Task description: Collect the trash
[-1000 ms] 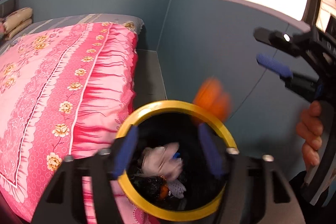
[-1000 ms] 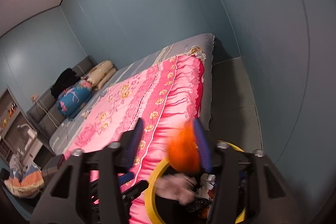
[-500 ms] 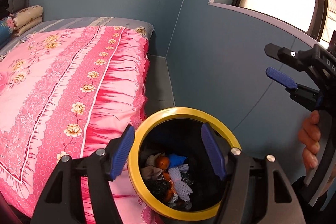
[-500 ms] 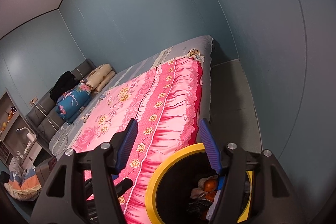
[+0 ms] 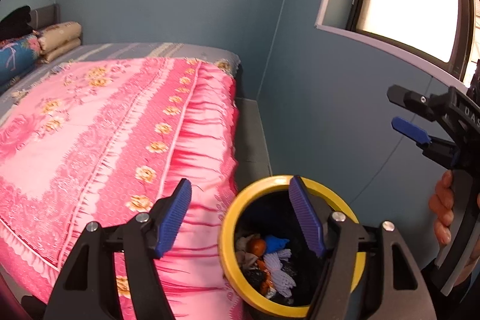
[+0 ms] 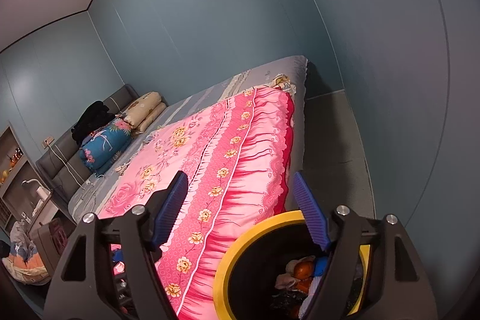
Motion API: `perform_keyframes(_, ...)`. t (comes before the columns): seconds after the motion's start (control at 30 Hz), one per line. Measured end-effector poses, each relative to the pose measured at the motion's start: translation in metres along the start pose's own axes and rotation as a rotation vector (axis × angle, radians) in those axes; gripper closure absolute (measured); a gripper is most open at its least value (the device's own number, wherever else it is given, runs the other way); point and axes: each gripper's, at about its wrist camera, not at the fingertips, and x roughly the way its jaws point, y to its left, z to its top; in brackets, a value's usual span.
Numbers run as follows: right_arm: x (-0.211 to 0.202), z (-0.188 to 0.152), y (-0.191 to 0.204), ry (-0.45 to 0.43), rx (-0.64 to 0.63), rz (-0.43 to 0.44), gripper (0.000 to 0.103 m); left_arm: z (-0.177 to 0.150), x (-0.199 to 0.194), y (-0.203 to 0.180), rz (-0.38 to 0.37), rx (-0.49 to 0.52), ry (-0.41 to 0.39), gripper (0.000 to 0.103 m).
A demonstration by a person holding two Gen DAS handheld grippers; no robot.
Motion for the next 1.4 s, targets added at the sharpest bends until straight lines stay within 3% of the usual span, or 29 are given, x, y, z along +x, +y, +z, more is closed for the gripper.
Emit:
perform_keyframes(0.27, 0.003, 0.001, 0.021, -0.024, -0.05, 0.002, 0.022, 0.01, -0.026, 0.02, 0.063, -0.033, -0.066, 0.03)
perform_keyframes(0.7, 0.016, -0.004, 0.063, 0.005, -0.138, 0.073, 0.019, 0.011, -0.075, 0.059, 0.207, -0.082, -0.156, 0.025)
perform_keyframes(1.13, 0.033, -0.026, 0.117, 0.037, -0.23, 0.156, 0.014, -0.001, -0.12, 0.099, 0.354, -0.14, -0.226, 0.015)
perform_keyframes(1.4, 0.035, -0.053, 0.151, 0.0, -0.313, 0.127, 0.01, -0.018, -0.145, 0.118, 0.453, -0.169, -0.263, 0.011)
